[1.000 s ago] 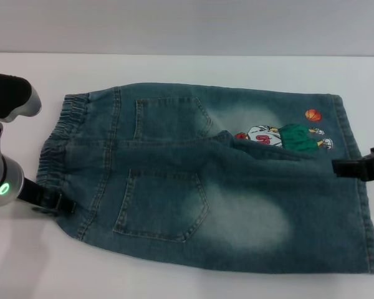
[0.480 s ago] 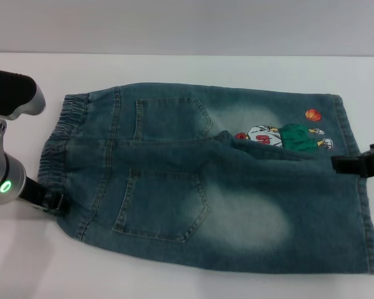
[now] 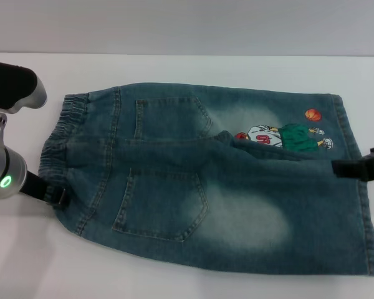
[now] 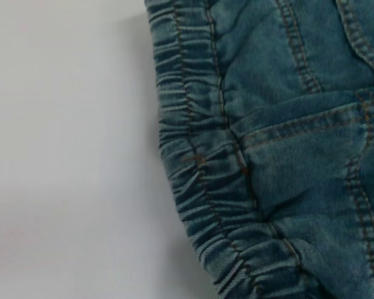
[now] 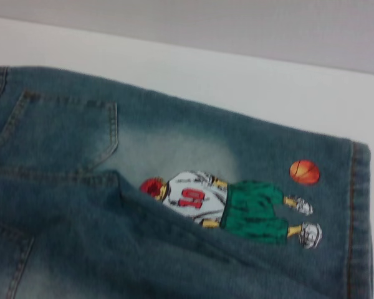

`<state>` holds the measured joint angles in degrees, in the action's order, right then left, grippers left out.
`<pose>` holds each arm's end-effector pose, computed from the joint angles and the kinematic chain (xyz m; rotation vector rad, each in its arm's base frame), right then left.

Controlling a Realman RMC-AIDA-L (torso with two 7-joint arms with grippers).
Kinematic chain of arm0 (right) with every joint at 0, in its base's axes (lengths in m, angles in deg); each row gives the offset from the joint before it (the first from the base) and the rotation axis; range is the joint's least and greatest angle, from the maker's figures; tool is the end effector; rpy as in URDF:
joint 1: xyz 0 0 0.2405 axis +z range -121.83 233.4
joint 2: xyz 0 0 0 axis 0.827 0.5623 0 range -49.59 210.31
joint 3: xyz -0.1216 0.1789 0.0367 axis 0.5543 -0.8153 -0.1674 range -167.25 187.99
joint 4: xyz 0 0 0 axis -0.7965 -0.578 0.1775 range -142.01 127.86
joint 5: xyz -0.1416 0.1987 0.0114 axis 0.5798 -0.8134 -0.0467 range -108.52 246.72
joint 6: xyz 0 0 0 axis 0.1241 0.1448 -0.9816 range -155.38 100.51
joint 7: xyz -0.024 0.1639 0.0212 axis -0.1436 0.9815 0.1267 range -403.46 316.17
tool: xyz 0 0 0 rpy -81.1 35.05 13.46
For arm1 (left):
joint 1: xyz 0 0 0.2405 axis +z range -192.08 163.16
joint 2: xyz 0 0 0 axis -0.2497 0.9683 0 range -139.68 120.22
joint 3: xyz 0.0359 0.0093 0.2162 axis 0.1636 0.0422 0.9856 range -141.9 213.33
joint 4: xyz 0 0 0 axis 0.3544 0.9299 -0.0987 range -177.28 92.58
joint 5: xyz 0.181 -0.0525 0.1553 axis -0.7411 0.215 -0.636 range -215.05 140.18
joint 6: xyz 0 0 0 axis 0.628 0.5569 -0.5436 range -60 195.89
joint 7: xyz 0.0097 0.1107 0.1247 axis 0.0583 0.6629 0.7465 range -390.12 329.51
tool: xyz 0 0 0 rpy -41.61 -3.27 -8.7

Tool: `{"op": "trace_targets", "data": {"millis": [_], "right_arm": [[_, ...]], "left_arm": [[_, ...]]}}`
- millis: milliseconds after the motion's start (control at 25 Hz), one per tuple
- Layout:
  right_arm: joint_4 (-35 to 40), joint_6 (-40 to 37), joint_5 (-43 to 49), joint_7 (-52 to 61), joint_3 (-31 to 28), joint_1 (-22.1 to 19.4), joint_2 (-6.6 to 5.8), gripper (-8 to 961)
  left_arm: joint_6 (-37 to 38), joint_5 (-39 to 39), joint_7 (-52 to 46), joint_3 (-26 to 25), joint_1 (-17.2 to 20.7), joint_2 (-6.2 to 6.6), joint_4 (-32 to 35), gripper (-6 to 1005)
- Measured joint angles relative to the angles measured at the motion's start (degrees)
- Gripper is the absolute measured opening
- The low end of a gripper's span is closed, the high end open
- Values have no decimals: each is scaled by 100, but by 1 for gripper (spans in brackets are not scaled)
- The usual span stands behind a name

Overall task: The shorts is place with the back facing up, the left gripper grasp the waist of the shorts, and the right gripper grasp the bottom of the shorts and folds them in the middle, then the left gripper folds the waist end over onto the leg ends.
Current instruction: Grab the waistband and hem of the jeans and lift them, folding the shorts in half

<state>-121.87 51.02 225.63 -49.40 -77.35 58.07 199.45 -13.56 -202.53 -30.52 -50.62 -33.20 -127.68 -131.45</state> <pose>0.1588 0.3188 0.0565 -2.0705 1.1579 -0.1259 -0.2097 0.3490 0.0084 -2.0021 -1.2816 0.5104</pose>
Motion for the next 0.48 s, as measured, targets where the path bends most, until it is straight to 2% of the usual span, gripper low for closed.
{"op": "trace_targets", "data": {"millis": [480], "right_arm": [[-146, 1041, -42, -1, 56, -223, 16, 727]], "left_arm": [[-84, -18, 39, 47, 44, 0, -216, 384]]}}
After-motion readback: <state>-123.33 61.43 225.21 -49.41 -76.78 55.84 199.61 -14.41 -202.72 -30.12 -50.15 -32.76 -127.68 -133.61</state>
